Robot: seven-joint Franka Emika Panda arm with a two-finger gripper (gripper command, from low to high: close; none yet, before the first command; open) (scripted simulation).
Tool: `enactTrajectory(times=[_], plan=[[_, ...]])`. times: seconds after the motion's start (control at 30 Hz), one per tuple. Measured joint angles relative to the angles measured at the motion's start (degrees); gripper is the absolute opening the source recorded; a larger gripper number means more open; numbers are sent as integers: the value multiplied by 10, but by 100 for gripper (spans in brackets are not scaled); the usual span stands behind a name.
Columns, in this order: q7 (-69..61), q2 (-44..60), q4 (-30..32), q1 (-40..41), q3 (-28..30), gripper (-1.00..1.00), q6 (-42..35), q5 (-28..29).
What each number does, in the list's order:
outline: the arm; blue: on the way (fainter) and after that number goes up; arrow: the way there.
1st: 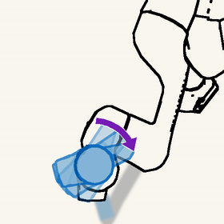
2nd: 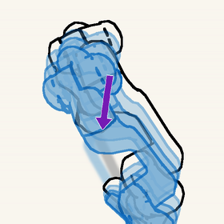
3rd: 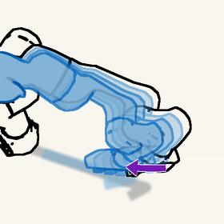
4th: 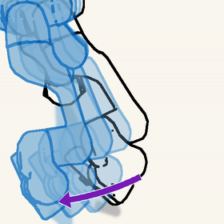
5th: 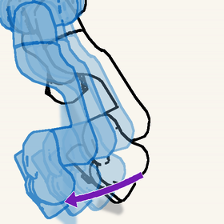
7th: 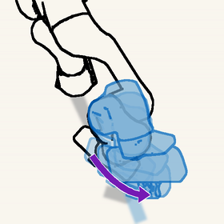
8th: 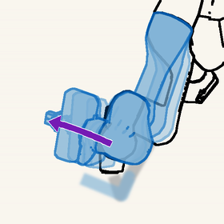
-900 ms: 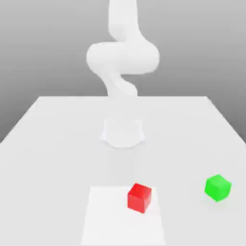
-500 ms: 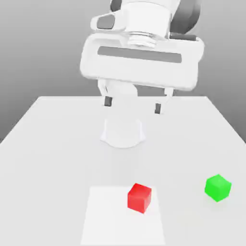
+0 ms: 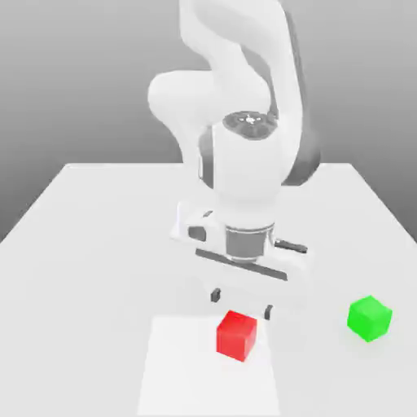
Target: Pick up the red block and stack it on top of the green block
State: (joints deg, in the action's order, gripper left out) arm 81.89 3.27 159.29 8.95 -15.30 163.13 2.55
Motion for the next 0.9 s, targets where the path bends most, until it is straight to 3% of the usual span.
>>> enactTrajectory(times=[0.33,0.37,0.63,0.9], plan=[[70,104,-12,-51,75,0,85,97],[75,110,-13,-53,79,-100,90,104],[72,101,-13,-45,69,-100,83,99],[11,19,-4,-17,19,-100,17,14]])
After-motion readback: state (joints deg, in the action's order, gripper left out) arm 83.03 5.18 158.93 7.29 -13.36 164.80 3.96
